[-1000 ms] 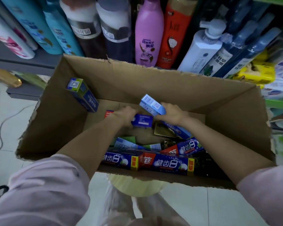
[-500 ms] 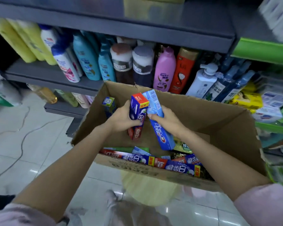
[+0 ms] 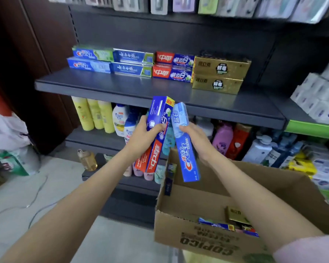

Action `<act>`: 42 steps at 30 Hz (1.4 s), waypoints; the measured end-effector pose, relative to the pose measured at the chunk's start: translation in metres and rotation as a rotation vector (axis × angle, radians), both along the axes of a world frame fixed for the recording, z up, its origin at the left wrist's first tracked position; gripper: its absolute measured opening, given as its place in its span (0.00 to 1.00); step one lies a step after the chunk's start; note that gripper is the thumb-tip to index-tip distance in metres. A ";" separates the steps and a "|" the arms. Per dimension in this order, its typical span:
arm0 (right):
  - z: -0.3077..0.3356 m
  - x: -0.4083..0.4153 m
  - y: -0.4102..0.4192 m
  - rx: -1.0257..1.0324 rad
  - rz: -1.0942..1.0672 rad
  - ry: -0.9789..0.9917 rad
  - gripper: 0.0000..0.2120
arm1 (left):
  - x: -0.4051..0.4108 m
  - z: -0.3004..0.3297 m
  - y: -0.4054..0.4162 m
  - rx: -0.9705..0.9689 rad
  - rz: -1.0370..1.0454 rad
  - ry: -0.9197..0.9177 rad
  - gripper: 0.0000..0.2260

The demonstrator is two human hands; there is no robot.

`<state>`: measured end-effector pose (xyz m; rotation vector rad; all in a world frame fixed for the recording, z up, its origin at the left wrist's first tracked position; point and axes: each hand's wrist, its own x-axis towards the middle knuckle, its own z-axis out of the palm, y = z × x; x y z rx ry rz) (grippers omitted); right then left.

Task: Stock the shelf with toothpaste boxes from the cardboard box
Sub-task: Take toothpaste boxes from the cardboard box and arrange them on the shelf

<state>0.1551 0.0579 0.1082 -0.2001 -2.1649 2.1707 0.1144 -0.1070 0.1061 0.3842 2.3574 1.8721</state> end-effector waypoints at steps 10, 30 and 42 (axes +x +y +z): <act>0.072 -0.078 -0.104 -0.051 -0.127 0.210 0.04 | -0.054 0.086 -0.107 -0.228 0.106 0.140 0.16; 0.114 -0.278 -0.177 1.314 -0.180 0.559 0.29 | -0.255 0.141 -0.213 -1.011 0.237 0.511 0.33; 0.115 -0.376 -0.233 1.079 -0.186 0.310 0.22 | -0.363 0.151 -0.277 -0.847 0.240 0.662 0.26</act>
